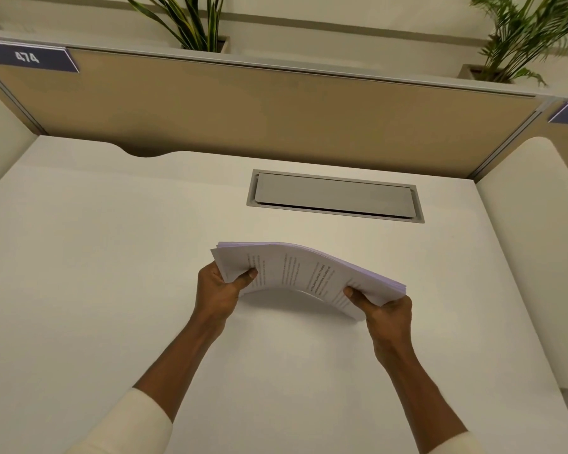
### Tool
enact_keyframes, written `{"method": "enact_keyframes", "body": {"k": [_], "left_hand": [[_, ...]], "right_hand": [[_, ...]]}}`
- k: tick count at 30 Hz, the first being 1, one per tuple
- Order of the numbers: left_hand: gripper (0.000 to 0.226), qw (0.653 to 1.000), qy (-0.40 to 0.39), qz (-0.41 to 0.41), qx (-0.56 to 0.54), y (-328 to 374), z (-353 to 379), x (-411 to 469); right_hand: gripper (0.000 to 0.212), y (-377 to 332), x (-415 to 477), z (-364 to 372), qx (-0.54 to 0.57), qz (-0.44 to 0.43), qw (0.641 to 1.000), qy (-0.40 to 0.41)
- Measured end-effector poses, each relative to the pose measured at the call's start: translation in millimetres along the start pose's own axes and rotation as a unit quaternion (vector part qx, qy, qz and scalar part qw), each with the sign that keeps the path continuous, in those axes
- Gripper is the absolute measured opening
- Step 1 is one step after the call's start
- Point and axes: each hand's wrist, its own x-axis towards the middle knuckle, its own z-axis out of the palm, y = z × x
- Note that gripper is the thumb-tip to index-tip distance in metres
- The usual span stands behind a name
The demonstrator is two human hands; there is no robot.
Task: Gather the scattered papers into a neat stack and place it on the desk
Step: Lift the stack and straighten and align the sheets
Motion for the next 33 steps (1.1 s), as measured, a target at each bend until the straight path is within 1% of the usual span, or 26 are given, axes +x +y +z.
{"method": "enact_keyframes", "body": {"k": [3,6,10,14,17,20,25,28,33], "left_hand": [[0.049,1.0,-0.006,0.003,0.001,-1.9,-2.0,-1.1],[0.047,1.0,-0.005,-0.002,0.004,-6.2,-5.2,-2.3],[0.051,1.0,-0.002,-0.001,0.011,-6.6,-7.6,-3.0],[0.038,0.999,0.001,-0.005,0.031,-8.2,-6.7,-5.8],[0.037,0.999,0.004,-0.003,0.041,-7.8,-4.6,-8.5],[0.033,0.999,0.012,0.0,0.044,-5.7,-5.5,-7.4],[0.038,0.999,0.002,-0.005,0.045,-7.2,-3.3,-8.0],[0.039,0.999,0.007,0.001,0.041,-7.6,-2.4,-7.0],[0.037,0.999,0.008,-0.004,0.048,-8.8,-1.9,-6.8]], "right_hand": [[0.04,1.6,0.8,-1.3,0.0,0.01,1.0,-0.002],[0.041,3.6,0.0,-1.3,-0.008,0.014,1.0,-0.014],[0.041,6.7,0.4,-2.8,-0.019,0.01,1.0,-0.014],[0.041,11.1,0.1,-0.6,-0.016,0.012,1.0,-0.017],[0.04,13.8,0.9,-1.4,-0.022,0.018,0.999,-0.016],[0.039,13.8,3.5,-3.0,-0.024,0.007,1.0,-0.016],[0.039,16.8,4.2,-1.0,-0.026,0.022,0.999,-0.027],[0.042,17.3,5.7,-1.7,-0.025,0.016,0.999,-0.024],[0.034,22.1,6.7,-0.9,-0.025,0.031,0.999,-0.027]]}}
